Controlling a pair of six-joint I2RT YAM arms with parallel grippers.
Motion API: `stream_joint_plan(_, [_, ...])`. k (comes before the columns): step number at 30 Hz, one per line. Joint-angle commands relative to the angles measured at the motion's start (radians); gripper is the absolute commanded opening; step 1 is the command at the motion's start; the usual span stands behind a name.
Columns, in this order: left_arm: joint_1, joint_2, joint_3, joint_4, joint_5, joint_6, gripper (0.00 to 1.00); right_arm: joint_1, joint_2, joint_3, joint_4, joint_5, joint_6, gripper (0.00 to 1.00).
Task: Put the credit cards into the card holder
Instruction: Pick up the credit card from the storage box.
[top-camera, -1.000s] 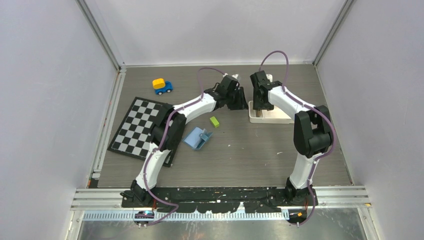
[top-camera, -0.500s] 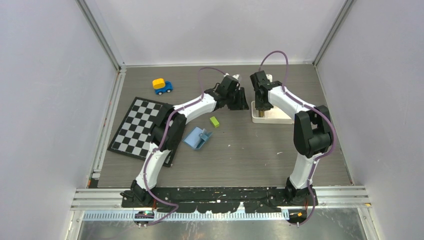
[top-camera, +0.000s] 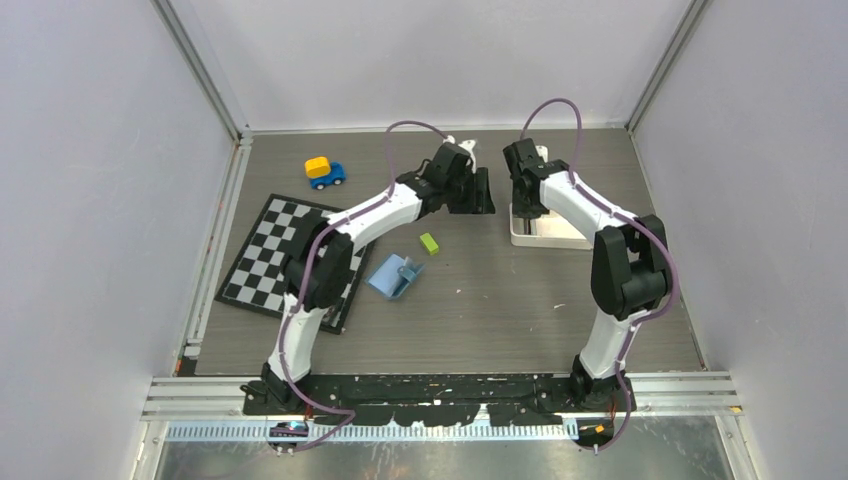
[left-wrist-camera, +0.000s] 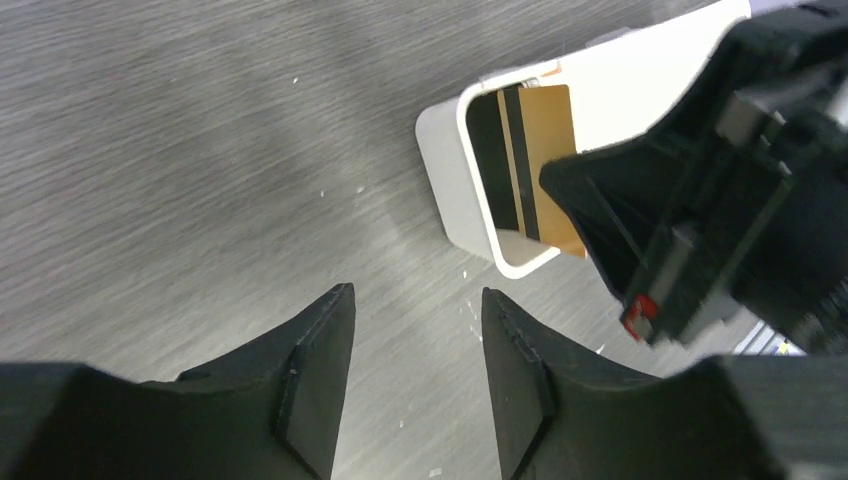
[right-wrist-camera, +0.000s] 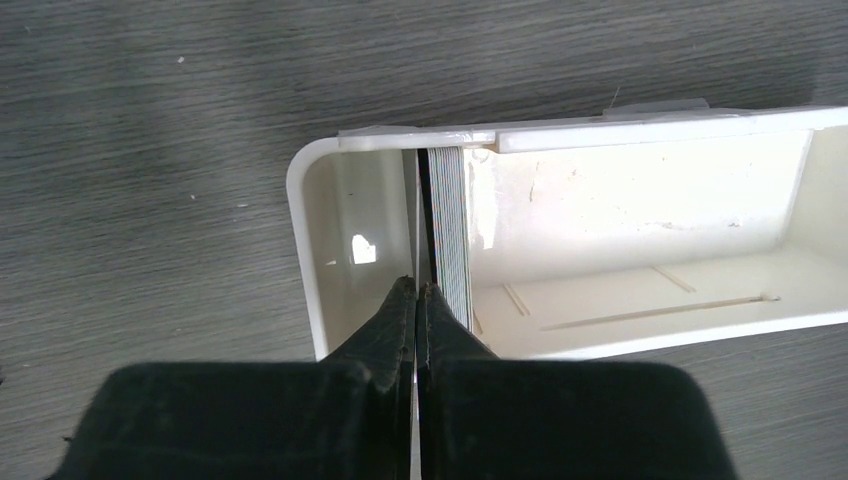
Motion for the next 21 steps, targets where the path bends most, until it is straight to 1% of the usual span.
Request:
stream_joint_plan(1, [-0.004, -0.165, -0.058, -0.041, -0.053, 0.091, 0.55, -0.004, -0.070, 0.051, -0.009, -0.025, 0.006, 0.00])
stream_joint_plan(5, [0.005, -0.278, -0.169, -0.079, -0.086, 0.133, 0.62, -0.004, -0.102, 0.052, -0.011, -0.062, 0.016, 0.01])
stream_joint_plan(9, [0.020, -0.412, -0.320, -0.104, -0.133, 0.145, 0.68, -0.004, -0.144, 0.063, -0.026, -0.092, 0.025, 0.00])
stream_joint_plan(14, [0.032, -0.543, -0.497, -0.158, -0.178, 0.127, 0.71, -0.004, -0.196, 0.074, -0.049, -0.141, 0.037, 0.01])
stream_joint_plan(16, [0.032, -0.592, -0.570, -0.168, -0.224, 0.122, 0.71, -0.002, -0.215, 0.069, -0.051, -0.165, 0.042, 0.00])
stream_joint_plan(21, [0.032, -0.676, -0.687, -0.163, -0.265, 0.113, 0.72, 0.005, -0.241, 0.054, -0.051, -0.203, 0.048, 0.01])
